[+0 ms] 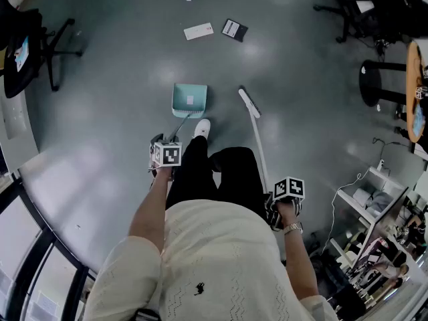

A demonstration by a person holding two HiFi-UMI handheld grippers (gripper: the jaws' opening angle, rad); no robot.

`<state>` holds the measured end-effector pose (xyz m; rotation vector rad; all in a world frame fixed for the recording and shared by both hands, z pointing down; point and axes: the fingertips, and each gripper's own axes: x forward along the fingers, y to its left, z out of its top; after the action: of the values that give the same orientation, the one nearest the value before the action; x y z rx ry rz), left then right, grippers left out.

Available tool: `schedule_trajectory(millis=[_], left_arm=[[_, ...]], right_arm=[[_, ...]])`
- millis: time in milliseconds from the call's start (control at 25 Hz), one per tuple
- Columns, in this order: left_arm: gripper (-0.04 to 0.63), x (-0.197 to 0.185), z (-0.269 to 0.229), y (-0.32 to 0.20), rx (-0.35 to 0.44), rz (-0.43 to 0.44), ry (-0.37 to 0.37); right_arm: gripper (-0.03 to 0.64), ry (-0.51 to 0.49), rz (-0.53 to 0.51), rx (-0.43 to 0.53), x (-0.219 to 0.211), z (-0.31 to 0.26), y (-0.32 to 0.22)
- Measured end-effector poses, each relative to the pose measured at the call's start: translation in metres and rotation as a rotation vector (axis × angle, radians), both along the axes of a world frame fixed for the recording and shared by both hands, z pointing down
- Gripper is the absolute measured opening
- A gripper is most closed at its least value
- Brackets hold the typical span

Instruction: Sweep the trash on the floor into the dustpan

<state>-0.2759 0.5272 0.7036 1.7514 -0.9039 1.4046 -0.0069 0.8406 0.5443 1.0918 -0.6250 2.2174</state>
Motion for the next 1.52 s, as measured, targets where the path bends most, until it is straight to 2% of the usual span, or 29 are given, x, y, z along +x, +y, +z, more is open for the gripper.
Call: schedule_trajectory(millis=[80, 200, 240, 640, 800, 920, 1080, 1200, 1280, 1400, 1520], left_arm=[[0.207, 0.004, -0.001, -0.001, -0.006, 0.035, 0.000], [0.100, 0.006, 0.004, 0.000, 0.004, 0.122, -0.018], [0.095, 0.006, 0.006, 0.001, 0.001, 0.134, -0.019], [0.092, 0.016, -0.002, -0.020, -0.086, 0.072, 0.002], [0.092, 0.022, -0.022, -0.036, -0.095, 0.126, -0.026], [0.092, 0.035, -0.033, -0.048, -0.102, 0.161, 0.011], [0.092, 0.041, -0.058, -0.079, -0.042, 0.198, -0.035], [0.092, 0.076, -0.065, -0.093, -0.031, 0.175, -0.012], [0.091, 0.103, -0.066, -0.102, -0.029, 0.159, -0.004], [0.091, 0.133, -0.058, -0.115, -0.052, 0.153, -0.059], [0.091, 0.177, -0.053, -0.130, -0.074, 0.172, -0.059]], right_arm=[[0.066, 0.006, -0.016, -0.006, 0.004, 0.002, 0.002], [0.065, 0.003, -0.018, -0.015, 0.006, 0.004, 0.006], [0.066, 0.001, -0.013, -0.017, 0.005, 0.005, 0.007], [0.066, 0.003, 0.038, 0.015, 0.017, 0.008, -0.006], [0.064, 0.027, 0.086, 0.072, 0.038, -0.005, -0.024], [0.066, 0.047, 0.107, 0.124, 0.054, -0.013, -0.045], [0.066, 0.000, 0.183, 0.197, 0.071, -0.012, -0.088], [0.066, -0.051, 0.225, 0.244, 0.103, -0.008, -0.124], [0.066, -0.058, 0.175, 0.255, 0.133, 0.001, -0.145], [0.066, -0.080, 0.111, 0.269, 0.184, 0.015, -0.185], [0.066, -0.097, 0.042, 0.262, 0.248, 0.027, -0.236]])
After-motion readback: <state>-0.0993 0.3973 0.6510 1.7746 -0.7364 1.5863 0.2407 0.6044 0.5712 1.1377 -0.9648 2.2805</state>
